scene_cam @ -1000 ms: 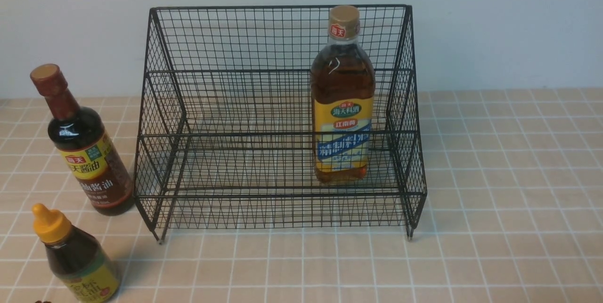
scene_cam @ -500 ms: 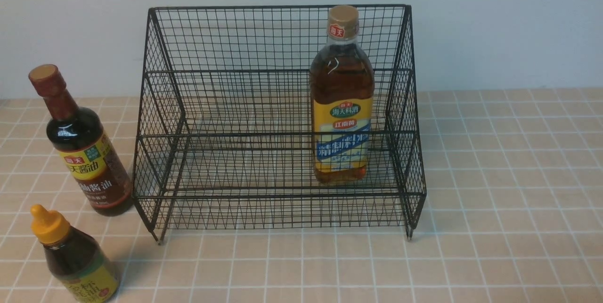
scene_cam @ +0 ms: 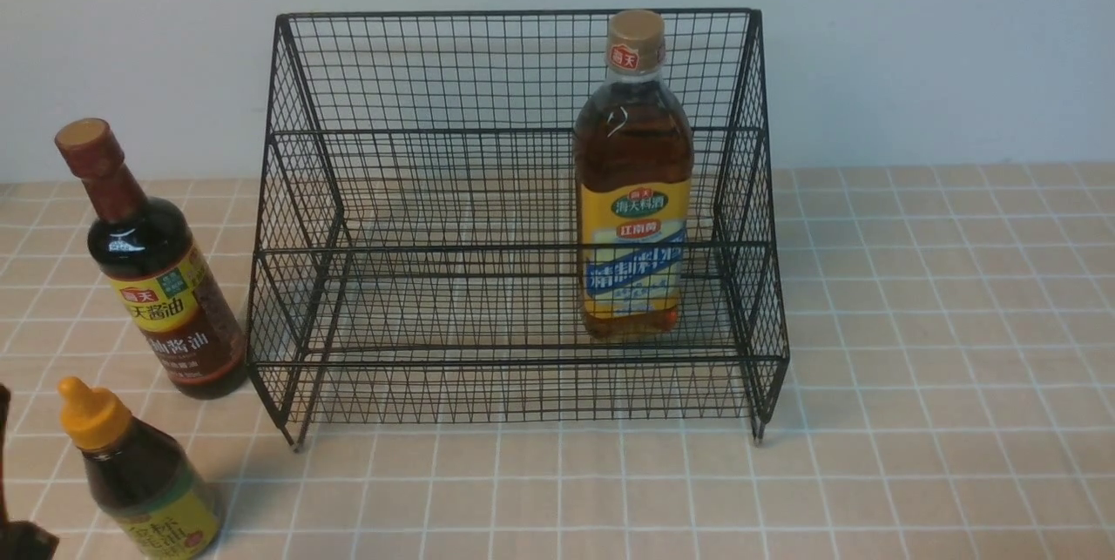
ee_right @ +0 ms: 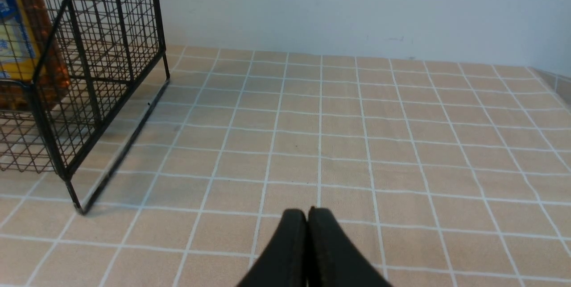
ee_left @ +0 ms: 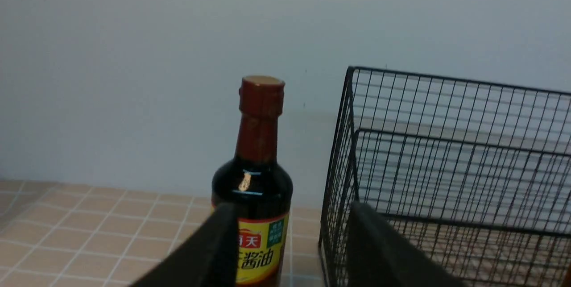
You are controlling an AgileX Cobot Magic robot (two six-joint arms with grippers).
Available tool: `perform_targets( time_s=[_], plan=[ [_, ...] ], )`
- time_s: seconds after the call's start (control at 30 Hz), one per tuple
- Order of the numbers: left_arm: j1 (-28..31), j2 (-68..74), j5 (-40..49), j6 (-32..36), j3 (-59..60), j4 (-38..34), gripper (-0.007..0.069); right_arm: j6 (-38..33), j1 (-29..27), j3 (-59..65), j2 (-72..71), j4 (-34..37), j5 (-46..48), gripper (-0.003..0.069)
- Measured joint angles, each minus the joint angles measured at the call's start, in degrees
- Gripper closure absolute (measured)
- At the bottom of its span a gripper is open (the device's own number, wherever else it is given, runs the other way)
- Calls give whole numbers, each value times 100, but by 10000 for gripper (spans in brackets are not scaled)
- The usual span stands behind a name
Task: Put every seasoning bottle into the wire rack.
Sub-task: Use the left arm to grab the condiment bottle closest to it
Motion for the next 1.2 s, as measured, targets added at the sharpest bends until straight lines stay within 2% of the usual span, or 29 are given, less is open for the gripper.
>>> perform_targets(
  time_s=[0.1,0.17,0.2,0.3,0.47,0.67,0.8,0.87,0.93,1.0,1.2],
  plan=[
    [0,708,-261,87,-61,4,151,0,0,0,0,0,0,672],
    [0,1003,-394,124,-61,4,111,1,0,0,0,0,0,672],
    [0,1433,-639,155,-61,4,57,1,0,0,0,0,0,672],
    [0,2058,-1125,163,-61,4,18,1,0,0,0,0,0,672],
    [0,2969,-1888,163,-69,4,12,1,0,0,0,0,0,672],
    [0,4081,-2498,-101,-86,514,56,6,0,0,0,0,0,672],
    [0,4660,-2897,-481,-128,926,116,11,0,0,0,0,0,672],
    [0,4867,-3042,-639,-135,961,171,11,0,0,0,0,0,672],
    [0,5130,-3074,-729,-142,932,293,11,0,0,0,0,0,672],
    [0,5191,-3093,-765,-142,925,358,11,0,0,0,0,0,672],
    [0,5125,-3170,-802,-135,1088,362,16,0,0,0,0,0,672]
  ],
)
